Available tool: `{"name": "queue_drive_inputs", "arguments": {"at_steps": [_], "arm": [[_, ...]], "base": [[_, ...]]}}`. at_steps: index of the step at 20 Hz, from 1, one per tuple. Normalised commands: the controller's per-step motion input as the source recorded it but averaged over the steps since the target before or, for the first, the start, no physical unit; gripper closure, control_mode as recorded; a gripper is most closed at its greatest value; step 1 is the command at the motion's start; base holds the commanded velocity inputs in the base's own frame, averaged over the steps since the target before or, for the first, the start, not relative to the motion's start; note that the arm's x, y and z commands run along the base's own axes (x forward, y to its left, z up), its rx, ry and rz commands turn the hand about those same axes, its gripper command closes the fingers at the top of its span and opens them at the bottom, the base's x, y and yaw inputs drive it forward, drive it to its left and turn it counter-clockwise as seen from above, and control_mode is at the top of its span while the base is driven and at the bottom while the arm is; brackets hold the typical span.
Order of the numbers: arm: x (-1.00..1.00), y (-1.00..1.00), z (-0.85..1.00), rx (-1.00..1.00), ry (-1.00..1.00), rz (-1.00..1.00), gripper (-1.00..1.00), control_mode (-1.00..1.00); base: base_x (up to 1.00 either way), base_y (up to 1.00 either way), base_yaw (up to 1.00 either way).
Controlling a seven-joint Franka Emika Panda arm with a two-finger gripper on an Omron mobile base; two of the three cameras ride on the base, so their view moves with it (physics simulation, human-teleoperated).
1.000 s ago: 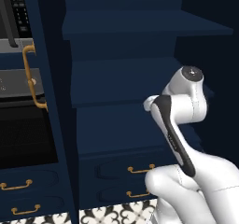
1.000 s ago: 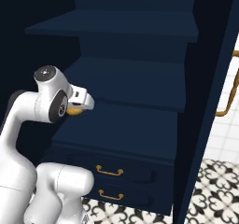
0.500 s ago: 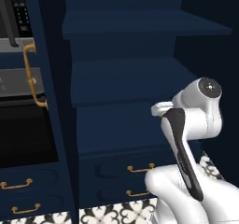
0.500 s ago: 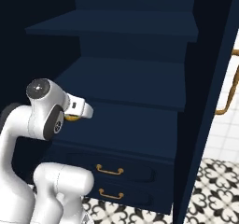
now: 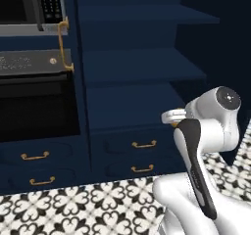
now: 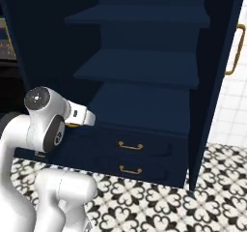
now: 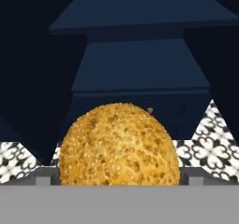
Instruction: Open the cabinet, pick up the bread from the cabinet and place it in the basket. Then move the basket to the dining counter.
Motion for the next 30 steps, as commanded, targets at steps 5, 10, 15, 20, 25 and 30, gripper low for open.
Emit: {"name": "queue_drive_inputs", "arguments": {"at_steps": [5, 10, 15, 20, 25, 30], "arm": [[0.00, 0.00, 0.00, 0.00, 0.00, 0.00, 1.00, 1.00], [0.00, 0.00, 0.00, 0.00, 0.00, 0.00, 1.00, 1.00], [0.00, 0.00, 0.00, 0.00, 0.00, 0.00, 1.00, 1.00], [0.00, 0.00, 0.00, 0.00, 0.00, 0.00, 1.00, 1.00], [0.00, 0.00, 0.00, 0.00, 0.00, 0.00, 1.00, 1.00], [0.00, 0.00, 0.00, 0.00, 0.00, 0.00, 1.00, 1.00]], "base": [[-0.96, 0.83, 0.18], [-0.03, 0.68, 0.84], [0.00, 0.05, 1.00], [0.00, 0.00, 1.00], [0.00, 0.00, 1.00], [0.00, 0.00, 1.00]]}}
